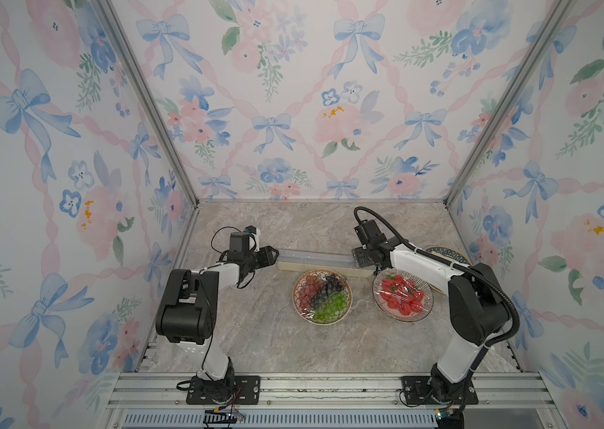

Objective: Wrap the plate with plastic wrap
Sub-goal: Tear off the plastic wrap from the plastic wrap cutting box, then move the plastic wrap cutting box to the center of the board.

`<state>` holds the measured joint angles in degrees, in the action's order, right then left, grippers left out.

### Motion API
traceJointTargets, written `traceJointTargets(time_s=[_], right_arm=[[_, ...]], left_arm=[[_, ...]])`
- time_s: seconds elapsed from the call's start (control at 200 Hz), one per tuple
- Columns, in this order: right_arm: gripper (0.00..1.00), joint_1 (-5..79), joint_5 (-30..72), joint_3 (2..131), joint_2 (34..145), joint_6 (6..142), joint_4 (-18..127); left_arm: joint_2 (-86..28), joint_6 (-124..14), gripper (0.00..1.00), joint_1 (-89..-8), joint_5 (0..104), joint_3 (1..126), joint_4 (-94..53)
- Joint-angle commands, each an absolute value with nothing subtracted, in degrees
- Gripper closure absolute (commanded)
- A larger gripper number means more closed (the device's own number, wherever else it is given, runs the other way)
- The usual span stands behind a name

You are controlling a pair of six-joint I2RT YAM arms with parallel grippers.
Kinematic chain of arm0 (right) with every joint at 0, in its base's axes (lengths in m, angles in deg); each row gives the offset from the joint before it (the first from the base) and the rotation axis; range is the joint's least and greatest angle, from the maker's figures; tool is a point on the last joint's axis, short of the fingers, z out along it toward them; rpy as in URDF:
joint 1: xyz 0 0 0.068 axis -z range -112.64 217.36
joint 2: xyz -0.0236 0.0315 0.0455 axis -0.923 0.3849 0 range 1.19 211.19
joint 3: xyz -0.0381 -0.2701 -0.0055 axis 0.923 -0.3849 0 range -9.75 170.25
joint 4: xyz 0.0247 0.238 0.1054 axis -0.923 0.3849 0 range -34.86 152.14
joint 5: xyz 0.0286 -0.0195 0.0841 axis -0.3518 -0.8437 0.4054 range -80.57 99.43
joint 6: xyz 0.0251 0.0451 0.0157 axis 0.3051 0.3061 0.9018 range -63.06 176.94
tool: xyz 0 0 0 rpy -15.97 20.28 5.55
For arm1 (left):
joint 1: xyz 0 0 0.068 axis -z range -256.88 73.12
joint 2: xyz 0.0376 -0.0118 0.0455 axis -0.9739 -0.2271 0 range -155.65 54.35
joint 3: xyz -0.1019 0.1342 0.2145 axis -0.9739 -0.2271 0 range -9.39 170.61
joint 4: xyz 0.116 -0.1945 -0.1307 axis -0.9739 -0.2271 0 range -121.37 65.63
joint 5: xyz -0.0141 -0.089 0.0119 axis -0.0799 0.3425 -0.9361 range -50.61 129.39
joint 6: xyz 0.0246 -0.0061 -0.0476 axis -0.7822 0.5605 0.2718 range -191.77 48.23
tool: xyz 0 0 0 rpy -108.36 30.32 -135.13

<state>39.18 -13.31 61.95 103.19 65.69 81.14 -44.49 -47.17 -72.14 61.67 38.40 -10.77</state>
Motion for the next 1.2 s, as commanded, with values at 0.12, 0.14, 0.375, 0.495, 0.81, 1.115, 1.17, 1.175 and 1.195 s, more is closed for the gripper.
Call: traceJointTargets(time_s=[0.12,0.14,0.375,0.495,0.81,1.115,1.17,1.175,1.195], right_arm=[[0.15,41.6,-16.8,60.7,100.5,65.8,87.7],[0.15,41.6,-16.8,61.0,100.4,66.0,87.9],[0.05,42.2,-3.3,60.1,91.8,68.6,85.4],[0.02,42.2,9.1,53.2,86.2,74.6,82.5],[0.02,35.2,21.5,40.4,85.5,90.4,66.7],[0.02,37.7,21.8,43.9,93.9,90.2,60.3],[0.02,38.5,22.2,45.1,95.1,89.4,59.6],[0.02,38.5,22.2,45.2,95.2,89.3,59.5],[0.02,38.8,22.2,45.8,95.5,89.0,59.5]], left_arm=[[-44.5,-48.4,0.42,-72.2,57.9,38.6,-16.1],[-44.5,-48.3,0.42,-72.2,58.1,38.8,-16.1],[-35.8,-47.3,0.34,-72.0,57.8,39.6,-15.8],[-28.5,-45.1,0.29,-72.0,58.1,36.3,-15.4],[-26.4,-34.0,0.24,-67.3,71.5,22.0,-2.2],[-39.8,-32.4,0.24,-65.5,75.0,27.2,5.7],[-41.8,-32.0,0.24,-65.5,75.1,28.6,7.2],[-42.0,-31.9,0.24,-65.5,75.1,28.7,7.4],[-42.6,-31.9,0.24,-65.5,75.0,29.1,7.7]])
